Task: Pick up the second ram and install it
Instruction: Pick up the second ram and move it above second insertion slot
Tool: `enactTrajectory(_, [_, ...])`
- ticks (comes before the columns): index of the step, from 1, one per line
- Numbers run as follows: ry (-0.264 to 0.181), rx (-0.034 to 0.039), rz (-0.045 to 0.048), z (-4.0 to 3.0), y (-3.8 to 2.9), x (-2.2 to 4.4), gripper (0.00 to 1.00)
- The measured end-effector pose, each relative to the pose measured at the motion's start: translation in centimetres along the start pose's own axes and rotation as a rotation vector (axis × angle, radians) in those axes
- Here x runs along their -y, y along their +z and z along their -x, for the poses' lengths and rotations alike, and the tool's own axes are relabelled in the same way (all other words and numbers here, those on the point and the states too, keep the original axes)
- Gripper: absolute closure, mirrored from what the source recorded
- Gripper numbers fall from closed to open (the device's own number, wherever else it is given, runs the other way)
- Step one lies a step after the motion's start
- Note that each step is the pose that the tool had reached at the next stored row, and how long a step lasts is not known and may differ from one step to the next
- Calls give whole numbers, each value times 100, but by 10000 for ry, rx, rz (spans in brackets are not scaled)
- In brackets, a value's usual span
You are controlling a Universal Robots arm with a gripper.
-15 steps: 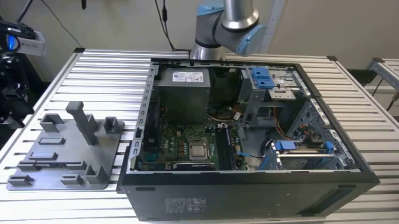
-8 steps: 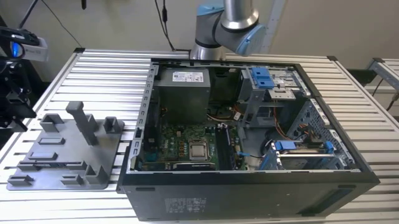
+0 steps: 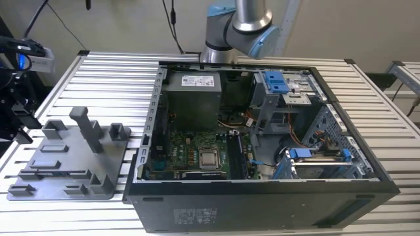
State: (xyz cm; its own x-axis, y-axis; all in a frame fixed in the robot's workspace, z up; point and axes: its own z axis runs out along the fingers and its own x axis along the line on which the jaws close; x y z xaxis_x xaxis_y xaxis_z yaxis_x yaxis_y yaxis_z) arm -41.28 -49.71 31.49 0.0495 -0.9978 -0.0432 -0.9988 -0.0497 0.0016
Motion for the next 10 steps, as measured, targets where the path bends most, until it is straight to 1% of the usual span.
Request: enactTrajectory(10, [2, 1, -1, -22, 181, -1, 58])
